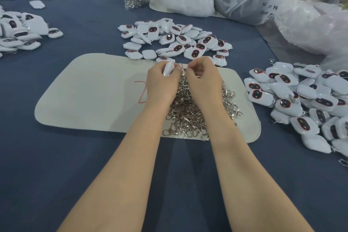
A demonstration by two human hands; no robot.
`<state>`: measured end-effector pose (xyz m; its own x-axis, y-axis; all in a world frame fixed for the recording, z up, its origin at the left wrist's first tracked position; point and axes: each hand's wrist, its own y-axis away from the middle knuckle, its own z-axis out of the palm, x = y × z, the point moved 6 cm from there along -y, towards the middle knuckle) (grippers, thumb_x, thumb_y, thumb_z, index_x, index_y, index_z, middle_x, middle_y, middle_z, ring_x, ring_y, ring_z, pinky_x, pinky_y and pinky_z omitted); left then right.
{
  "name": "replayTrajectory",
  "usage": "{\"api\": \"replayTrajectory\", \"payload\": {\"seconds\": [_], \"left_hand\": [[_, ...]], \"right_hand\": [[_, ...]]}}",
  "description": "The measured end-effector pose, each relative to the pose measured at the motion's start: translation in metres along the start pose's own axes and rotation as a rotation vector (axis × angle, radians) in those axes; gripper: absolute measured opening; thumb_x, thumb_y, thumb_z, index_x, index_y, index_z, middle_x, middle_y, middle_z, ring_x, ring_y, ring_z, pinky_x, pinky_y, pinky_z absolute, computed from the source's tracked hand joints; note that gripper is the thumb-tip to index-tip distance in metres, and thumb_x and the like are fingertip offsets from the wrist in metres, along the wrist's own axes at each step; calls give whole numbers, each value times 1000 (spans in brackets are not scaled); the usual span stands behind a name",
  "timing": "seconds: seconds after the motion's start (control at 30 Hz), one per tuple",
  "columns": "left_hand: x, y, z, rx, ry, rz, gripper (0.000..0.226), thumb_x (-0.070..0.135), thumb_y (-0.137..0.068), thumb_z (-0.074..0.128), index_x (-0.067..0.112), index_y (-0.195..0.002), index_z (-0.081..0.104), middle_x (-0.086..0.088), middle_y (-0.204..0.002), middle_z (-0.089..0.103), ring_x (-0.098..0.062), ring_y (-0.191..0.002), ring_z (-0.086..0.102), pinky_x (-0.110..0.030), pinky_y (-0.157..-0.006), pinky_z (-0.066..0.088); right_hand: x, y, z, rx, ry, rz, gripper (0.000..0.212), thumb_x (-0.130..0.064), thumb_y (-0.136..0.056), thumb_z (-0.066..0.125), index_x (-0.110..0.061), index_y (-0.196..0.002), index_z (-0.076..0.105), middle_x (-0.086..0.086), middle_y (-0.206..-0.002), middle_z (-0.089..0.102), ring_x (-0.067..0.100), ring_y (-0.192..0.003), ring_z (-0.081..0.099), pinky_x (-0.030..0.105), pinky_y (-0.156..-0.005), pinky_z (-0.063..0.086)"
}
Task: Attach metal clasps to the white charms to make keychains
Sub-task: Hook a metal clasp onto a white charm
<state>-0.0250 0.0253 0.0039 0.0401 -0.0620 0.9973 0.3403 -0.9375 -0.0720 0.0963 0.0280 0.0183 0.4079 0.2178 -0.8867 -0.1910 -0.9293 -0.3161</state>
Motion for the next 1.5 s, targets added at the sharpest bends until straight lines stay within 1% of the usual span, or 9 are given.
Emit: {"api": "replayTrajectory", "payload": {"seconds": [0.07, 0.13, 0.27, 0.37, 0.5, 0.6, 0.8, 1.23, 1.5], "left_hand": [[1, 0, 0, -5, 6, 7, 12, 14, -85, 65, 23, -78, 62, 8, -70, 59, -4, -60, 48, -8, -50, 36], [1, 0, 1, -22, -4, 22, 10, 12, -85, 64, 21, -81, 64, 9, -72, 60, -3, -62, 50, -8, -52, 38], [3, 0, 1, -31, -64, 81, 12, 9, -85, 62, 20, -81, 65, 11, -70, 60, 3, -59, 50, -11, -55, 39], [7, 0, 1, -30, -105, 134, 20, 8, -85, 60, 25, -75, 62, 15, -67, 58, 8, -57, 50, -11, -56, 38], [8, 1, 1, -27, -133, 159, 15, 9, -86, 60, 22, -79, 64, 16, -67, 57, 9, -58, 51, -10, -57, 38], [9, 1, 1, -31, -150, 166, 13, 10, -87, 60, 21, -80, 64, 15, -68, 57, 6, -59, 51, -12, -57, 38], [11, 2, 1, -24, -189, 182, 11, 11, -88, 59, 12, -93, 69, 6, -81, 62, -11, -78, 54, -23, -69, 42], [13, 4, 0, -21, -220, 187, 13, 11, -90, 57, 11, -94, 69, 5, -85, 63, -12, -83, 56, -24, -74, 43], [13, 4, 0, -20, -223, 190, 12, 11, -90, 57, 12, -93, 69, 5, -84, 63, -12, -82, 55, -22, -72, 42]], "right_hand": [[-1, 0, 2, -17, 49, -16, 9, -10, -89, 57, -19, -92, 56, -7, -91, 60, 5, -85, 55, 9, -72, 42], [-4, 1, 2, -10, 72, -53, 8, -12, -89, 59, -16, -96, 58, -1, -99, 62, 11, -92, 57, 21, -81, 46], [-9, 3, 1, 5, 75, -100, 8, -7, -88, 59, -12, -94, 60, 1, -94, 64, 12, -86, 57, 30, -83, 49], [-9, 4, 2, 10, 86, -118, 9, -6, -87, 60, -14, -90, 58, -1, -88, 63, 12, -81, 56, 30, -79, 50], [-11, 5, 1, 38, 108, -150, 11, -7, -87, 61, -16, -87, 55, -2, -85, 62, 13, -77, 56, 30, -76, 49], [-12, 4, 0, 47, 109, -165, 7, -5, -87, 60, -12, -88, 57, -1, -84, 62, 14, -77, 56, 31, -75, 49], [-10, 4, 0, 53, 102, -171, 7, -4, -86, 60, -10, -89, 60, -1, -84, 62, 13, -76, 56, 29, -74, 49], [-11, 5, 1, 41, 108, -188, 6, -4, -85, 60, -10, -87, 59, 2, -83, 63, 17, -79, 58, 35, -76, 50], [-9, 5, 1, 40, 105, -176, 8, -5, -86, 60, -13, -86, 58, -1, -83, 63, 14, -77, 57, 32, -75, 50]]}}
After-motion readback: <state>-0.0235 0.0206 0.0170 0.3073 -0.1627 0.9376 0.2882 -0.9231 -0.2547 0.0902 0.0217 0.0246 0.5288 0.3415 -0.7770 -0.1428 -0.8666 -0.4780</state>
